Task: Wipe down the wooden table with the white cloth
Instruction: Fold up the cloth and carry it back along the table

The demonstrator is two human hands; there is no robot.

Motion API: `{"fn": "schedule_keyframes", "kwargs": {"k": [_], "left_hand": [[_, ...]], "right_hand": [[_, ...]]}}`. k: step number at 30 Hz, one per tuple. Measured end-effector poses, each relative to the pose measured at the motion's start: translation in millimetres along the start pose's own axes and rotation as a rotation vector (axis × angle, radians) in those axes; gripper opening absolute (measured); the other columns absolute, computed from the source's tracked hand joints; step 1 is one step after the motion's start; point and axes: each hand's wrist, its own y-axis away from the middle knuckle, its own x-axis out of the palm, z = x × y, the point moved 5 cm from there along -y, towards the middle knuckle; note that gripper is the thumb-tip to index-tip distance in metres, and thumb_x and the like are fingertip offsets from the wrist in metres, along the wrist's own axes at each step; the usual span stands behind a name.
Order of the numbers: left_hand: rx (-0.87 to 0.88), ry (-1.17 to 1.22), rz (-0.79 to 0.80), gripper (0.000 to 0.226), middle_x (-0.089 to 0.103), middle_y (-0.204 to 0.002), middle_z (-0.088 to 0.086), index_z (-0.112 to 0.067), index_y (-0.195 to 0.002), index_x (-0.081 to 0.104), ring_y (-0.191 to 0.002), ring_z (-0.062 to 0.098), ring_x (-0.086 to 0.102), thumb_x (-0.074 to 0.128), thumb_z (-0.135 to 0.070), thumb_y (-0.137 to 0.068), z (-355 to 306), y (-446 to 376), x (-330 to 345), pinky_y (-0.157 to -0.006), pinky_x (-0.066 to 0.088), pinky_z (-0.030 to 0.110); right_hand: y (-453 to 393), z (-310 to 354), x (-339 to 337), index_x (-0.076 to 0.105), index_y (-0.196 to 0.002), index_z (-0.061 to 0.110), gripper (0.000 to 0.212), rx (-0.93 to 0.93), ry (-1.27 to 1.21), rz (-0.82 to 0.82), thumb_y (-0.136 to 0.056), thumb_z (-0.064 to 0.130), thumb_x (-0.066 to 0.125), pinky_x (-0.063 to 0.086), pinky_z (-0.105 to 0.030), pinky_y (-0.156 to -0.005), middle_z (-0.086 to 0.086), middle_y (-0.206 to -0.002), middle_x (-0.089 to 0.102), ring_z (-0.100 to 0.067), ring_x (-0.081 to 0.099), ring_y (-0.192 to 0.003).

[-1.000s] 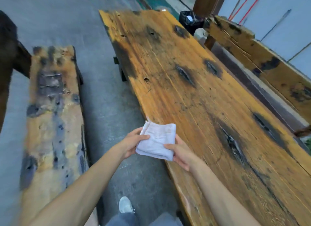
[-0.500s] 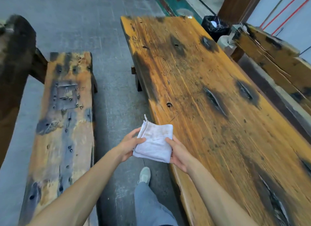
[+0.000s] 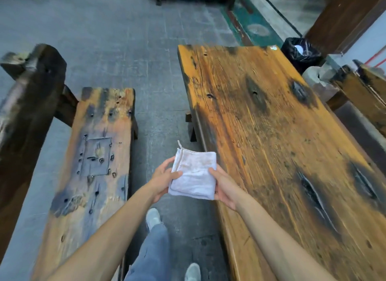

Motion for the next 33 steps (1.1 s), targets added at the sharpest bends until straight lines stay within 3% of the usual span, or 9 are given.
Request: {"fn": "schedule_keyframes", "kwargs": {"k": [4, 9, 14, 19, 23, 26, 28, 33], "left_hand": [[0.029, -0.024, -0.034, 0.059, 0.077, -0.113, 0.008, -0.026, -0.138, 0.054, -0.099, 0.028, 0.072, 0.067, 0.003, -0.089, -57.1, -69.7, -38.8, -0.089, 0.056, 0.045], [0.021, -0.078, 0.025, 0.053, 0.076, -0.115, 0.011, -0.032, -0.132, 0.057, -0.096, 0.028, 0.073, 0.063, 0.003, -0.092, -156.9, -154.2, -70.3, -0.076, 0.058, 0.039], [-0.044, -0.125, 0.0, 0.043, 0.074, -0.117, 0.012, -0.024, -0.13, 0.059, -0.1, 0.03, 0.071, 0.063, -0.002, -0.093, -227.7, -211.1, -76.0, -0.084, 0.058, 0.043], [-0.085, -0.227, -0.002, 0.034, 0.074, -0.117, 0.015, -0.011, -0.127, 0.064, -0.107, 0.032, 0.071, 0.067, -0.011, -0.093, -281.9, -288.7, -73.0, -0.09, 0.058, 0.048], [-0.069, -0.295, 0.001, 0.037, 0.07, -0.121, 0.016, -0.013, -0.126, 0.062, -0.098, 0.03, 0.069, 0.069, -0.006, -0.091, -318.9, -358.1, -64.7, -0.072, 0.057, 0.035], [-0.068, -0.395, 0.023, 0.039, 0.069, -0.121, 0.019, -0.012, -0.127, 0.061, -0.104, 0.035, 0.068, 0.065, 0.001, -0.091, -345.2, -417.8, -55.6, -0.085, 0.056, 0.043], [-0.062, -0.447, 0.038, 0.041, 0.069, -0.117, 0.019, -0.01, -0.129, 0.06, -0.1, 0.033, 0.067, 0.062, 0.005, -0.091, -364.8, -459.8, -51.2, -0.083, 0.054, 0.041], [-0.041, -0.595, 0.06, 0.042, 0.068, -0.101, 0.017, -0.01, -0.128, 0.061, -0.088, 0.027, 0.062, 0.06, 0.009, -0.091, -427.2, -563.9, -39.3, -0.082, 0.056, 0.043]], "right_hand": [[-81.4, 49.4, 18.2, 0.058, -0.13, 0.05, 0.028, -0.012, 0.034, -0.015, -0.103, 0.046, 0.049, 0.059, -0.053, -0.092, 0.011, -0.133, 0.068, -0.017, 0.068, -0.12], [-172.6, 127.8, 41.1, 0.057, -0.131, 0.051, 0.03, -0.047, 0.014, -0.035, -0.102, 0.05, 0.052, 0.058, -0.054, -0.093, 0.01, -0.134, 0.068, -0.018, 0.068, -0.12], [-218.6, 188.2, 51.2, 0.057, -0.13, 0.054, 0.029, -0.061, 0.0, -0.072, -0.101, 0.051, 0.052, 0.061, -0.048, -0.086, 0.013, -0.132, 0.068, -0.015, 0.068, -0.118], [-282.1, 233.7, 31.8, 0.058, -0.131, 0.046, 0.028, -0.05, -0.081, -0.179, -0.105, 0.043, 0.048, 0.061, -0.051, -0.087, 0.009, -0.129, 0.071, -0.017, 0.07, -0.115], [-337.5, 264.1, 9.8, 0.057, -0.132, 0.046, 0.028, -0.068, -0.132, -0.189, -0.105, 0.043, 0.049, 0.06, -0.053, -0.088, 0.01, -0.128, 0.071, -0.018, 0.071, -0.114], [-385.7, 288.5, -12.3, 0.054, -0.135, 0.046, 0.031, -0.055, -0.168, -0.232, -0.105, 0.041, 0.05, 0.059, -0.054, -0.09, 0.01, -0.129, 0.071, -0.019, 0.071, -0.114], [-419.7, 305.4, -26.5, 0.055, -0.136, 0.044, 0.031, -0.068, -0.216, -0.244, -0.105, 0.039, 0.05, 0.058, -0.056, -0.093, 0.008, -0.129, 0.071, -0.02, 0.07, -0.115], [-501.5, 357.3, -50.9, 0.054, -0.135, 0.04, 0.03, -0.021, -0.309, -0.321, -0.106, 0.04, 0.049, 0.062, -0.045, -0.08, 0.009, -0.125, 0.073, -0.017, 0.072, -0.111]]}}
